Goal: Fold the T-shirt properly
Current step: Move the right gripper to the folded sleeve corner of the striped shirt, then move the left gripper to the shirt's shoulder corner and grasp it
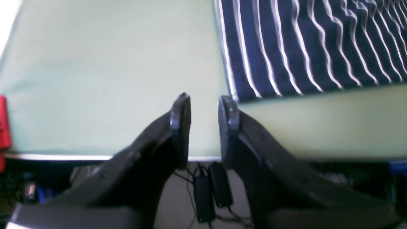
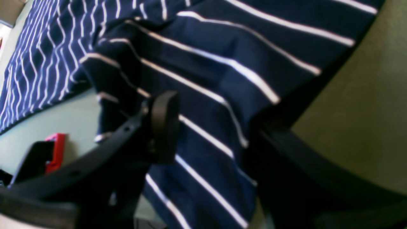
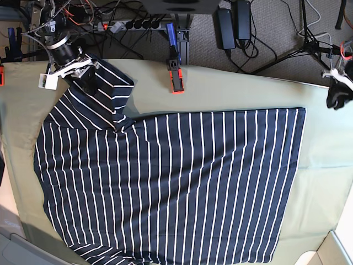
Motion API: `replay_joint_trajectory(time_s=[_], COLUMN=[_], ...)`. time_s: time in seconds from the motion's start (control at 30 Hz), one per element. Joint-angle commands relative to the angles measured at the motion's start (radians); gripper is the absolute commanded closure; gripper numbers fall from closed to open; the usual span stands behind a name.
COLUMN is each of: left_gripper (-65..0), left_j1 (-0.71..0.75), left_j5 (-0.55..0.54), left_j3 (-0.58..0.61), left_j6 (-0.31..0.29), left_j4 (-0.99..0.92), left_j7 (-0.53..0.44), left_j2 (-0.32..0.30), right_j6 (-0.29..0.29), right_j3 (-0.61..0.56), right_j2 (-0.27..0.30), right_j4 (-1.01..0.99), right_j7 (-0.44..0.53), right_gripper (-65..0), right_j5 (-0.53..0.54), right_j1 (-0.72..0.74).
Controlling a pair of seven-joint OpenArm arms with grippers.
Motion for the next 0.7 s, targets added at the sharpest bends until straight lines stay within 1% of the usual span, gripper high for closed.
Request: replay_joint_trajectory(time_s=[0.0,0.07,0.1,0.13,0.2,0.27,0.33,0.47,0.5,0.53,0.6,0.67], left_gripper=[-18.4,-18.6,-18.8,-20.5,-26.8,-32.7,-36.5,-38.1,-39.4,-41.2,-43.7,-43.9], left_j1=[-0.023,-0.071,-0.095,-0.116,-0.160,-0.198,-0.233,-0.286,-0.299,-0.312,-0.332,-0.341], left_j5=[-0.007,-0.008,-0.023,-0.041,-0.071,-0.089,-0.105,-0.100,-0.087,-0.070,-0.072,-0.091], left_j3=[-0.010,-0.010,-0.009,-0.007,0.009,0.038,0.085,0.205,0.227,0.238,0.241,0.241], left_j6=[-0.003,-0.003,-0.003,-0.003,-0.004,-0.004,-0.004,-0.004,-0.004,-0.004,-0.004,-0.004], left_j4=[-0.012,-0.063,-0.089,-0.115,-0.164,-0.203,-0.231,-0.255,-0.257,-0.262,-0.270,-0.272], left_j7=[-0.019,-0.016,-0.011,-0.003,0.009,0.010,0.010,0.010,0.010,0.010,0.018,0.052], left_j2=[-0.025,-0.031,-0.034,-0.038,-0.045,-0.049,-0.049,-0.048,-0.046,-0.040,-0.023,-0.009], right_j6=[0.009,0.009,0.009,0.009,0.009,0.008,0.008,0.008,0.009,0.008,0.008,0.009], right_j3=[-0.002,-0.002,-0.002,-0.002,-0.002,-0.002,-0.002,-0.002,-0.002,-0.002,-0.002,-0.002], right_j2=[0.004,0.004,0.004,0.004,0.004,0.004,0.004,0.004,0.004,0.004,0.004,0.004], right_j4=[0.010,0.010,0.010,0.010,0.010,0.010,0.010,0.010,0.010,0.010,0.010,0.010], right_j7=[-0.018,-0.018,-0.018,-0.018,-0.017,-0.017,-0.017,-0.017,-0.017,-0.017,-0.017,-0.017], right_gripper=[-27.8,-27.7,-26.5,-24.6,-21.8,-21.8,-21.8,-21.8,-21.8,-21.8,-21.8,-21.8], right_j5=[-0.006,-0.008,-0.013,-0.021,-0.039,-0.055,-0.055,-0.055,-0.055,-0.055,-0.056,-0.055], right_j1=[-0.004,-0.003,-0.003,-0.003,-0.003,-0.003,-0.003,-0.003,-0.003,-0.003,-0.003,-0.003])
